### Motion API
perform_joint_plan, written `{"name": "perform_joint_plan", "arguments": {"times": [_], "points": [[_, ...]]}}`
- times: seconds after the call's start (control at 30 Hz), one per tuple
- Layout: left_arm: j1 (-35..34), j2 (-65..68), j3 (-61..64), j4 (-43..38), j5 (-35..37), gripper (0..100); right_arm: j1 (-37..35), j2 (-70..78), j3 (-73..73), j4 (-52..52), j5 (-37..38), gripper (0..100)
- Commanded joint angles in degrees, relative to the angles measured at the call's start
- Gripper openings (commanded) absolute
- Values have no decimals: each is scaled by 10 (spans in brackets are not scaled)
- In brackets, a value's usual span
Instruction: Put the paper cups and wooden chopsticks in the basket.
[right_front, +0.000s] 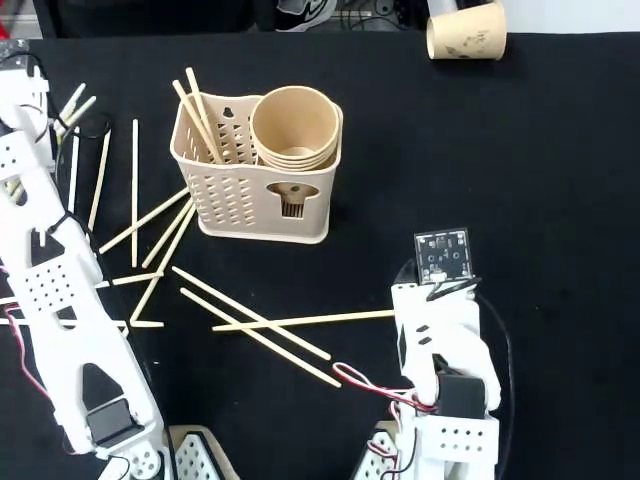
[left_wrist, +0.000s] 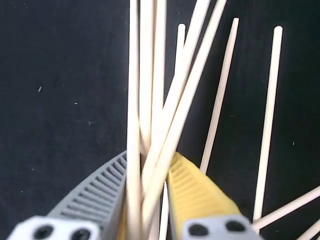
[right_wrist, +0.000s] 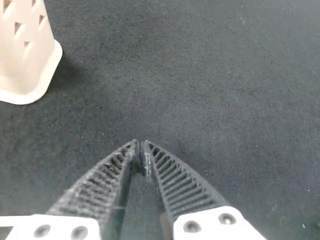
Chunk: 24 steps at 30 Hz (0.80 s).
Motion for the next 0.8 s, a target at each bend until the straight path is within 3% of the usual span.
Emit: {"name": "perform_joint_plan", "arguments": {"times": [0.0,0.6,0.77], "points": [[4,-45,-15,5,9,28,4,-40,-1,-1,5,16],[-4,-46,-15,6,33,28,4,-41,-1,-3,6,16],[-13,-103,8,9,36,27,4,-41,-1,-3,6,16]]}}
